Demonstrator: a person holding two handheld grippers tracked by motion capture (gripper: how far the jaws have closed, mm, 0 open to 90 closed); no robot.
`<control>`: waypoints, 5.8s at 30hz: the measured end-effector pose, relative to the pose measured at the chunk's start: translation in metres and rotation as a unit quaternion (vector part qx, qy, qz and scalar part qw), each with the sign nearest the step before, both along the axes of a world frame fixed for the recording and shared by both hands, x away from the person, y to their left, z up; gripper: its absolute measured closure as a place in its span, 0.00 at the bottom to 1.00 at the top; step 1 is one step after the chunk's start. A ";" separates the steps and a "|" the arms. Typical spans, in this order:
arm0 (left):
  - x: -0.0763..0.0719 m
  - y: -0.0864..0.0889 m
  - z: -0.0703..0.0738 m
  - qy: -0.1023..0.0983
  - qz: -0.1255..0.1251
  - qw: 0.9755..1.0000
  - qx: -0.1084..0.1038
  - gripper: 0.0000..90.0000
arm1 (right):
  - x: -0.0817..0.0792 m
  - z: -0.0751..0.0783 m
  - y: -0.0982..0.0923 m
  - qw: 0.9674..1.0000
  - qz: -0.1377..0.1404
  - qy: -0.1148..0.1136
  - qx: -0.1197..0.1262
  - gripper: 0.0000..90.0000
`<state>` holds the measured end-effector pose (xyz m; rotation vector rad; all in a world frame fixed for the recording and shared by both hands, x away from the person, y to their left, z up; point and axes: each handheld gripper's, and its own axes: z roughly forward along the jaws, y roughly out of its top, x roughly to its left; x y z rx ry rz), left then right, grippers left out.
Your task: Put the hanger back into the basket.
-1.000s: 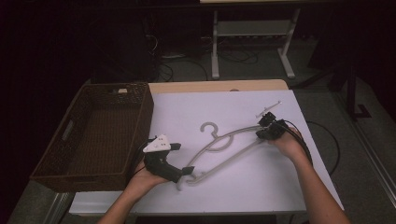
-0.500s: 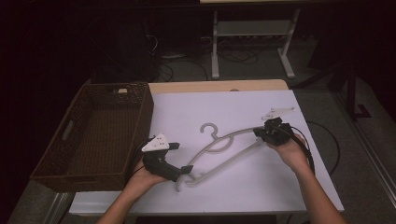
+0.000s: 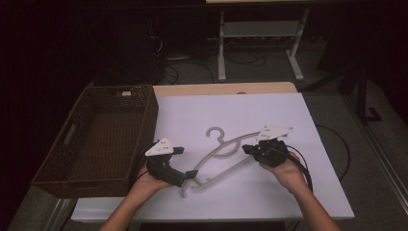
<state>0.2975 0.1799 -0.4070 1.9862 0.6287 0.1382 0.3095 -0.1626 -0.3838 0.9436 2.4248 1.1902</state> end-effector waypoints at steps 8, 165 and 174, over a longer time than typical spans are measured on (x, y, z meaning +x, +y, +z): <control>0.000 0.002 0.000 0.000 0.004 1.000 -0.004 0.00 | 0.003 -0.026 0.016 0.998 0.024 0.033 -0.040 0.99; 0.064 -0.016 0.105 -0.008 0.085 0.989 0.117 0.92 | -0.054 -0.022 -0.031 0.998 0.008 -0.004 0.069 0.20; 0.065 0.025 0.135 -0.017 0.109 0.988 0.111 0.92 | -0.054 -0.022 -0.030 0.998 0.006 -0.004 0.069 0.21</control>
